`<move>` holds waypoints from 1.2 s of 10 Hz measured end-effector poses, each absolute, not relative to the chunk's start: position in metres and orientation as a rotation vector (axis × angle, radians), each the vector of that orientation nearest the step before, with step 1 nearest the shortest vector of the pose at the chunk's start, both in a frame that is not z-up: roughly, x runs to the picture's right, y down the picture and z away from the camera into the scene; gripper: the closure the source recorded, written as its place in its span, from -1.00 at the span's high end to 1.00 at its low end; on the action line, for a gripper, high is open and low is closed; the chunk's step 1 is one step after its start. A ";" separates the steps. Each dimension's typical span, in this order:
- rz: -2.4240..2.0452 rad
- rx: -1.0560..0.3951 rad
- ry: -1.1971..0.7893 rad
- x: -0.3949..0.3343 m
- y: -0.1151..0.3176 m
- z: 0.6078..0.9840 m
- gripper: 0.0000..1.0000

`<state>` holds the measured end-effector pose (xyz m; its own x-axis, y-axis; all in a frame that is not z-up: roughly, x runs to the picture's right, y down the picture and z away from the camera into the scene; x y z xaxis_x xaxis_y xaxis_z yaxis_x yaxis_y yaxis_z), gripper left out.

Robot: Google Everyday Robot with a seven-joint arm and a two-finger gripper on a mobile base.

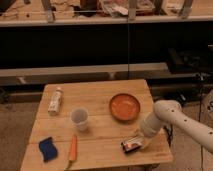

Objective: Place the eraser in the ceramic cup

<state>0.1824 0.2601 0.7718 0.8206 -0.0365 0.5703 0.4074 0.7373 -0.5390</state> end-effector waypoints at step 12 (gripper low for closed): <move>-0.358 -0.507 -0.476 0.148 0.096 0.687 -1.00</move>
